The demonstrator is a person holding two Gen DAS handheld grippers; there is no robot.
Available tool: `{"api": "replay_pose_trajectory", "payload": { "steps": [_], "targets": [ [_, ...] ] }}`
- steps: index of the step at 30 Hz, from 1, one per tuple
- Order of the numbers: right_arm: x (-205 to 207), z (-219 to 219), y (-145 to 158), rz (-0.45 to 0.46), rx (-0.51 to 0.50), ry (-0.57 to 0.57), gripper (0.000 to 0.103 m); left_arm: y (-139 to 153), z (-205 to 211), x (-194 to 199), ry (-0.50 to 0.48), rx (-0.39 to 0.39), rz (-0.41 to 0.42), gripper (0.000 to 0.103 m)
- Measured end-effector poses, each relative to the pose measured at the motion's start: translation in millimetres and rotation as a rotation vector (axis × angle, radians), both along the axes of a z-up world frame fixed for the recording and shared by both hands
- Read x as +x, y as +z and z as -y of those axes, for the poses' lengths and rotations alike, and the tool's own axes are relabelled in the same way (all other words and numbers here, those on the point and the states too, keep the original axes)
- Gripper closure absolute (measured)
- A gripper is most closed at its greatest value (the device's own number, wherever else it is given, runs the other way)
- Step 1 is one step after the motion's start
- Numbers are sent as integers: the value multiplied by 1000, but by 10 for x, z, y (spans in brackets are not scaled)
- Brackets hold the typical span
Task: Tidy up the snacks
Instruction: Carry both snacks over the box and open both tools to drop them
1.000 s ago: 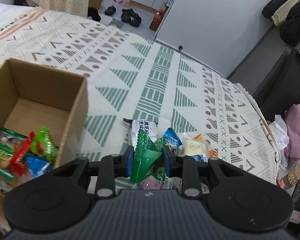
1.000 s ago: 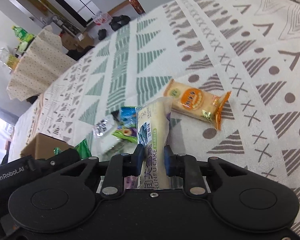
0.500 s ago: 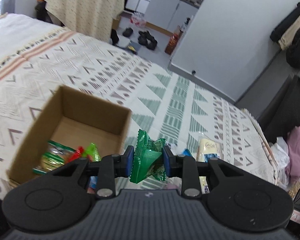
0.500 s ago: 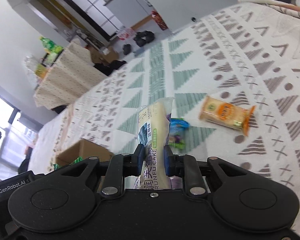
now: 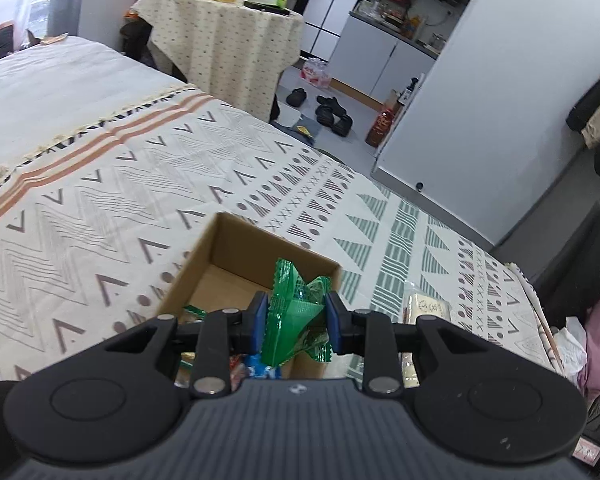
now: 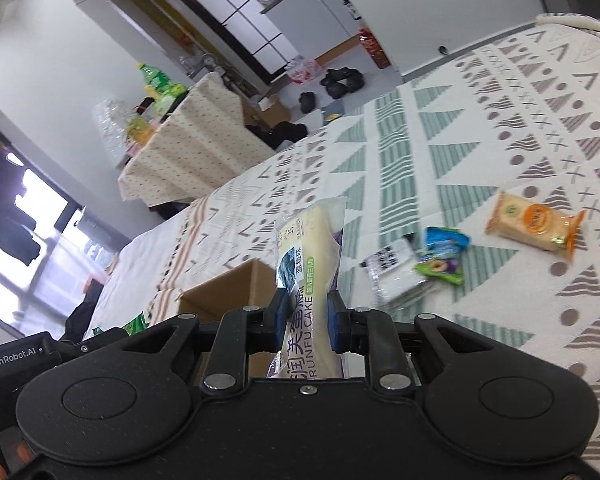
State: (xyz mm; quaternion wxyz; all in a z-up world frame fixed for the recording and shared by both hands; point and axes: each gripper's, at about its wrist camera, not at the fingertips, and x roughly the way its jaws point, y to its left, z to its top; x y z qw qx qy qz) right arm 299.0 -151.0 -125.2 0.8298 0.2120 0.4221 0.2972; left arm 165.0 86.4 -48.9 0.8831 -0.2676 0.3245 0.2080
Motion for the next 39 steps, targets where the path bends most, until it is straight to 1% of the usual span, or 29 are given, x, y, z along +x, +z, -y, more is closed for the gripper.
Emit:
{"api": "replay_pose_trajectory", "payload": {
  "steps": [5,10,18,30,31,32,34,36,39],
  "targets": [
    [-128,-164,61,18,6,37,83,25,-115,-102,11,-2,7,74],
    [-229,-331,89,37,10,63,84,-15,-241,-157,25,-18,9,74],
    [-265,-543,37,50,-12,93,87,-202,-426,-175,34,-59,-7,74],
    [-219,-869,-57,62,9,106,87,-463,-639,-1,18,-105,-40,74],
    [-207,-893,-66,62,18,102,82,-483,-654,24,16,-107,-42,73],
    [-199,-916,-72,58,24,101,79,-501,-669,48,15,-110,-45,73],
    [-192,-925,-66,59,32,94,65,-535,-697,96,13,-117,-51,73],
    [-191,-915,-36,77,24,93,62,-556,-715,145,11,-121,-53,73],
    [-154,-864,-40,70,9,76,62,-559,-724,205,15,-119,-47,71]
  ]
}}
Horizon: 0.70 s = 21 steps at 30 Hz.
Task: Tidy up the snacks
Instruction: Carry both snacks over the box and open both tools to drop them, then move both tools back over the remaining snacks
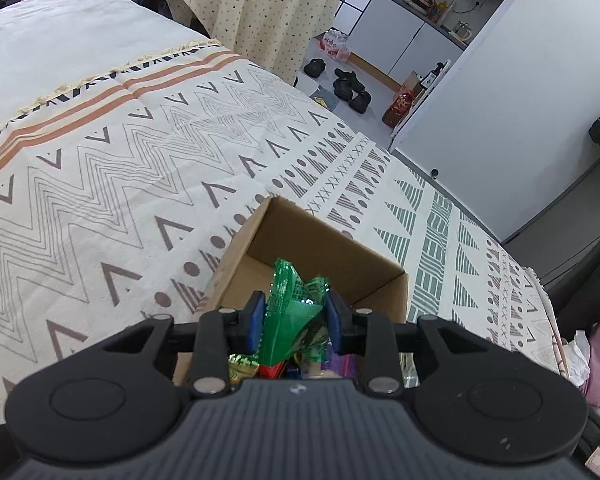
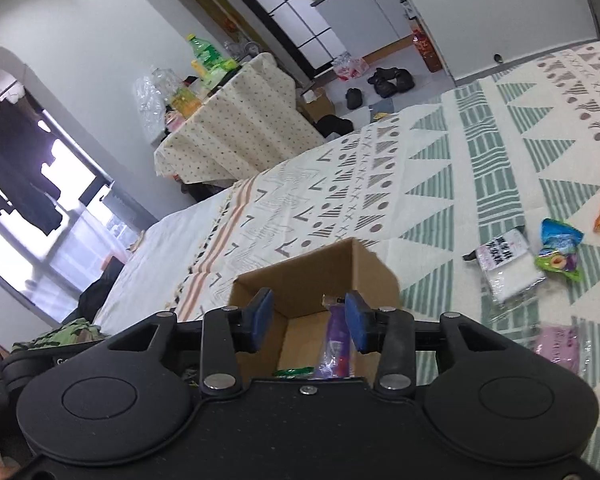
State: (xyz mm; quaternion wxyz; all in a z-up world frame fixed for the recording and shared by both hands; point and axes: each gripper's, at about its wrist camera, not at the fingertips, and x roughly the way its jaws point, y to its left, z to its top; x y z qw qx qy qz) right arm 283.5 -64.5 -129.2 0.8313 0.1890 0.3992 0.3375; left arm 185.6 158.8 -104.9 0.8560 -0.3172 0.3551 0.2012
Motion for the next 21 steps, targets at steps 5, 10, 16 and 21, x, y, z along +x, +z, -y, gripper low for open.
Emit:
{"api": "replay_pose_trajectory", "payload": {
  "steps": [5,10,16,21],
  "targets": [
    [71,81,-27,-20,-25,-37,61,23,6,66,-4,2,4,57],
    [83,129,-33,-24,-31,-45,54,-2,80,80,-20,28,-18,43],
    [78,199,41,-16,-43,-46,42,43,221,97,-20,53,-41,27],
    [65,347,152,6,-51,-62,26,111,402,112,-32,91,-53,17]
  ]
}}
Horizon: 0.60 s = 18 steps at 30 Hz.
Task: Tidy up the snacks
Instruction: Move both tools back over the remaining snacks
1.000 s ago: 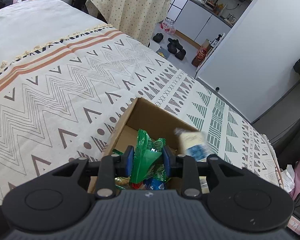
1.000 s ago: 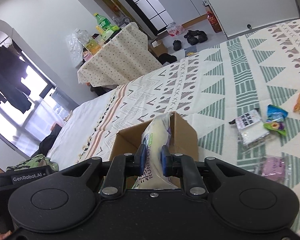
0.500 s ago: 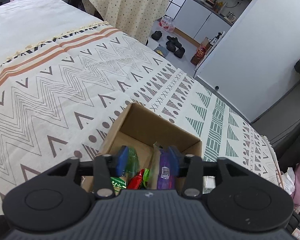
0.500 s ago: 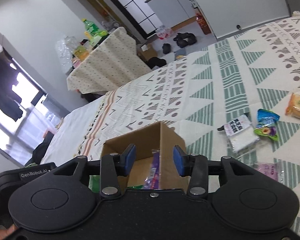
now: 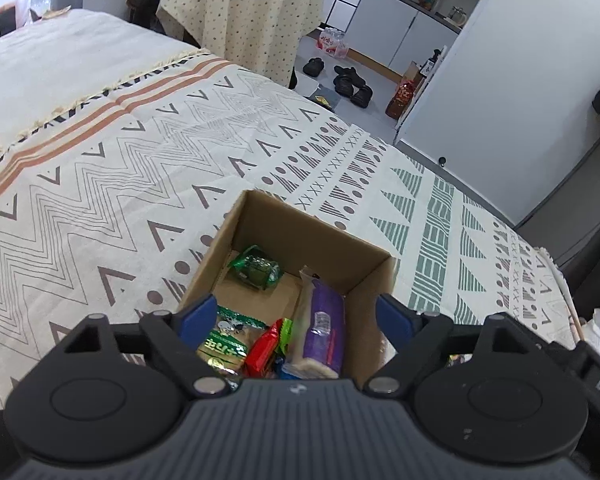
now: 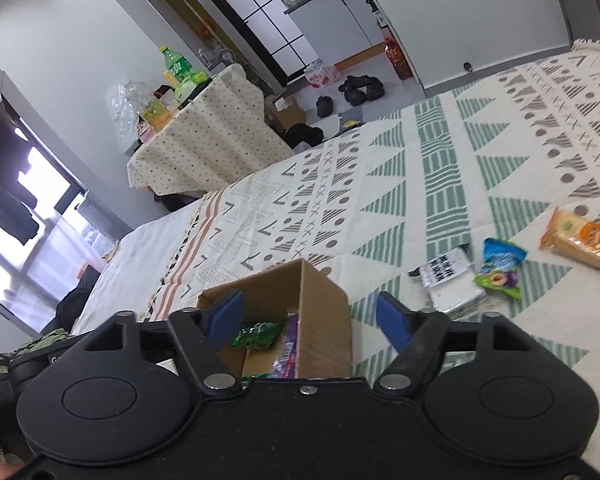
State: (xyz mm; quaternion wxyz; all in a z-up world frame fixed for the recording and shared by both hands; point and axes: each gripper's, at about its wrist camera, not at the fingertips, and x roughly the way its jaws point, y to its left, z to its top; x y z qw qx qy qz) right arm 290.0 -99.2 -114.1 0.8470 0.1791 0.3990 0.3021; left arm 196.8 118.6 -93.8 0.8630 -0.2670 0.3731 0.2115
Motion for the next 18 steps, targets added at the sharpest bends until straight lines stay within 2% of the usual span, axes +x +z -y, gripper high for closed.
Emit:
{"api": "replay_pose_trajectory", "payload": {
  "steps": [10,18],
  "targets": [
    [-3,345,144,23,20,-34,8,114,392,55,-49,28,4,16],
    [42,645,262,38,21,-66,1,203,736,157,-97,41,24,11]
  ]
}}
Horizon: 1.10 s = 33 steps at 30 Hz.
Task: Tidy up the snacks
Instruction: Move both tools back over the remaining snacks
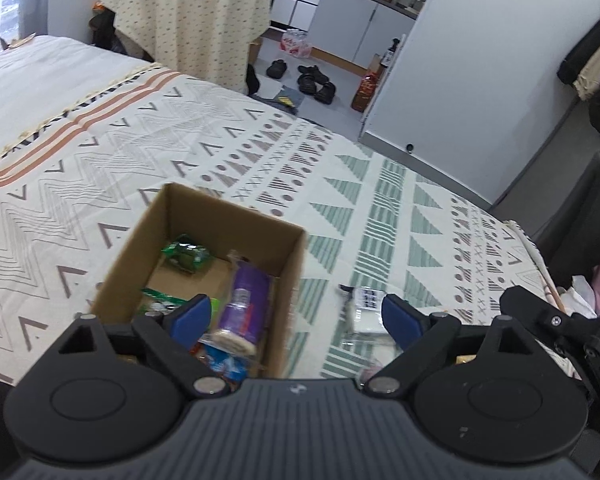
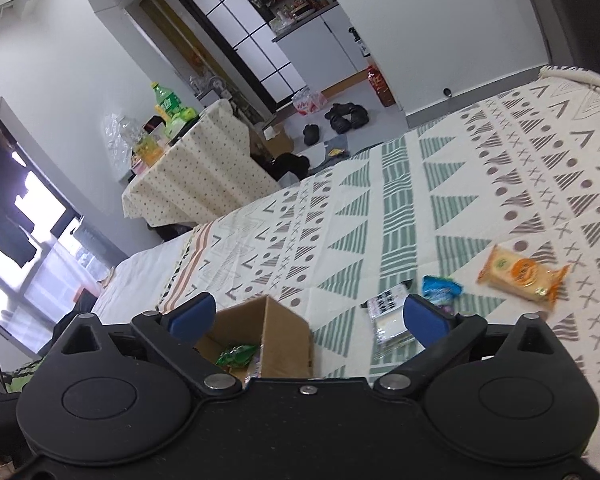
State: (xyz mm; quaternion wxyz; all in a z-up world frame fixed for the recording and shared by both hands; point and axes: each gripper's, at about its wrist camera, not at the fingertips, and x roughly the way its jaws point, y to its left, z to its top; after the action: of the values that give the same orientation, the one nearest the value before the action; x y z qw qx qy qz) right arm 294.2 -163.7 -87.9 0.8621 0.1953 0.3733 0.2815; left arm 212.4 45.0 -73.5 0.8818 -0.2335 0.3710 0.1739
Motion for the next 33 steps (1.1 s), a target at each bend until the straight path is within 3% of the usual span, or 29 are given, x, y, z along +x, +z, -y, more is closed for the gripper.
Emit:
{"api": "replay_pose_trajectory", "payload": {
  "steps": [21,33],
  "targets": [
    [114,728,36,-22,24,-45,0,-63,674,305,-89,-15,-18,10],
    [298,1031,-170,-82,-2,-145,0,-432,763,463,-101,-89,-60,10]
  ]
}}
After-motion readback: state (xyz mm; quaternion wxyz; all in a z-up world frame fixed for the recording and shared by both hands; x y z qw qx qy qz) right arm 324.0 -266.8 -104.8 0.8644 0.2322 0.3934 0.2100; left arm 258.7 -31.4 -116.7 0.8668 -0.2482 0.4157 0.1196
